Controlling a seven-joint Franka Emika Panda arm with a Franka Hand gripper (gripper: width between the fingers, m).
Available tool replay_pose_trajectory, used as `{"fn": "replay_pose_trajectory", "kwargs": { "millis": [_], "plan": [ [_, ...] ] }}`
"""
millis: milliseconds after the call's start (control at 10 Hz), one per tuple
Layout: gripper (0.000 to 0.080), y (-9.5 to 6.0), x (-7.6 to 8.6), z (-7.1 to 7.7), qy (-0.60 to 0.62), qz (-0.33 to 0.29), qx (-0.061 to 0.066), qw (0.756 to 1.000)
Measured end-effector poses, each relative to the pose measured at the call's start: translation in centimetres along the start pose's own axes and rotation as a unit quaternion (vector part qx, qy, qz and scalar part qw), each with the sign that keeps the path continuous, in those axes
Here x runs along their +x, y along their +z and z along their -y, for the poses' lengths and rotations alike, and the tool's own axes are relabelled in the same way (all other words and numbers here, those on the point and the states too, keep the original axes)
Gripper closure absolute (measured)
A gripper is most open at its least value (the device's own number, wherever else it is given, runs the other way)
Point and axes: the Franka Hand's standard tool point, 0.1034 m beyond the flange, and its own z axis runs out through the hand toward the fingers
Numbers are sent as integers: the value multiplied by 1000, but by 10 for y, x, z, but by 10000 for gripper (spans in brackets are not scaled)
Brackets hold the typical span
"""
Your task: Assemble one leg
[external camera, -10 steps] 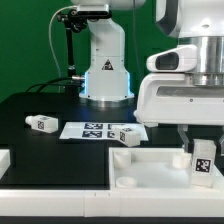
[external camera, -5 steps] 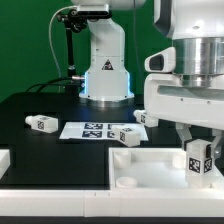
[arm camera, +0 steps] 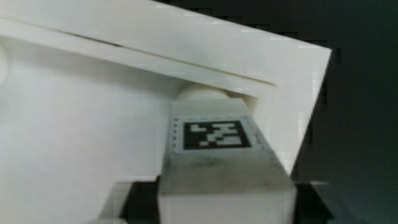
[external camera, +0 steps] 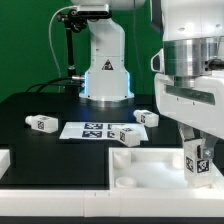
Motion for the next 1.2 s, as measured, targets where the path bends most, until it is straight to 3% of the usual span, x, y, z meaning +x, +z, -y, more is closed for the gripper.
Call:
{"fn": "replay_pose_trajectory", "kwargs": {
  "millis": [200, 300, 400, 800, 1000, 1200],
  "plan": [
    [501, 1, -4, 0, -110, -1, -6, 994],
    [255, 1, -5, 2, -203, 1, -15, 979],
    [173, 3, -5, 4, -275, 3, -18, 961],
    [150, 3, -1, 3, -421, 0, -22, 907],
    [150, 2, 4, 5, -577, -4, -31, 816],
    [150, 3, 2, 4, -638, -4, -36, 769]
  ]
}}
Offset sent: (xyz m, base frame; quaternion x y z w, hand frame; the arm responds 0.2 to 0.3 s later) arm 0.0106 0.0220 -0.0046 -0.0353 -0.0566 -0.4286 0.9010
